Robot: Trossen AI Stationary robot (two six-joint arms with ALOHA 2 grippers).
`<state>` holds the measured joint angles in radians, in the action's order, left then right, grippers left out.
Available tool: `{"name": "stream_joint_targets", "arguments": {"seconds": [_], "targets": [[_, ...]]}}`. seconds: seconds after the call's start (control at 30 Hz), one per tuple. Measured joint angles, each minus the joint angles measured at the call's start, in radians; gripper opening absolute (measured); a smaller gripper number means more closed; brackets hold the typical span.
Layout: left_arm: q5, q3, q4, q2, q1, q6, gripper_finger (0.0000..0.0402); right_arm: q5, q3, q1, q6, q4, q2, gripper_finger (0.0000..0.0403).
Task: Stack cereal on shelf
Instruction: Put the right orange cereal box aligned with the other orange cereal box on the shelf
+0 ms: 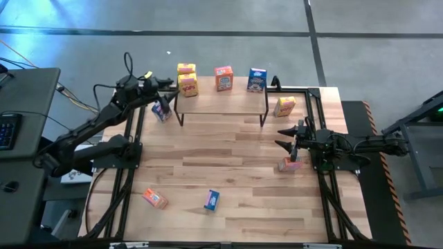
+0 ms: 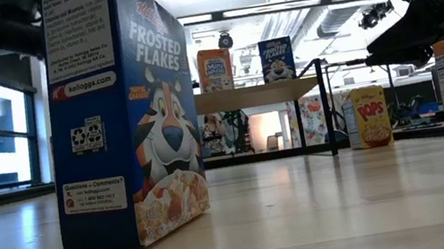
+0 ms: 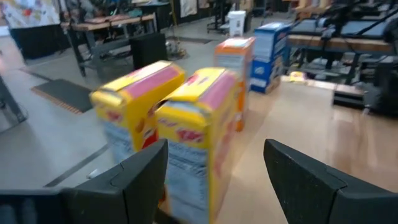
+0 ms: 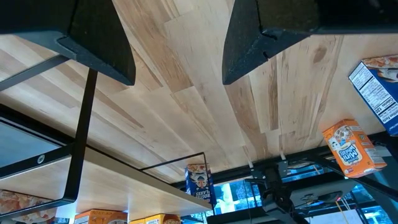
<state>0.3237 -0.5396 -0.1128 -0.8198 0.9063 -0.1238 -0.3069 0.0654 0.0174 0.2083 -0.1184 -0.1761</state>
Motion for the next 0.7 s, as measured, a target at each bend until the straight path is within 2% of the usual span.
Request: {"name": "stream_joint_targets", "arguments": {"seconds": [0.4, 0.7], "targets": [[-0.008, -0.003, -0.022, 0.076, -0.13, 0.039, 0.0257, 0.0, 0.0, 0.0, 0.0, 0.0, 0.0, 0.0232], [-0.023, -0.091, -0.019, 0.077, -0.242, 0.068, 0.0257, 0.0, 0.0, 0.0, 0.0, 0.0, 0.0, 0.0232]]}}
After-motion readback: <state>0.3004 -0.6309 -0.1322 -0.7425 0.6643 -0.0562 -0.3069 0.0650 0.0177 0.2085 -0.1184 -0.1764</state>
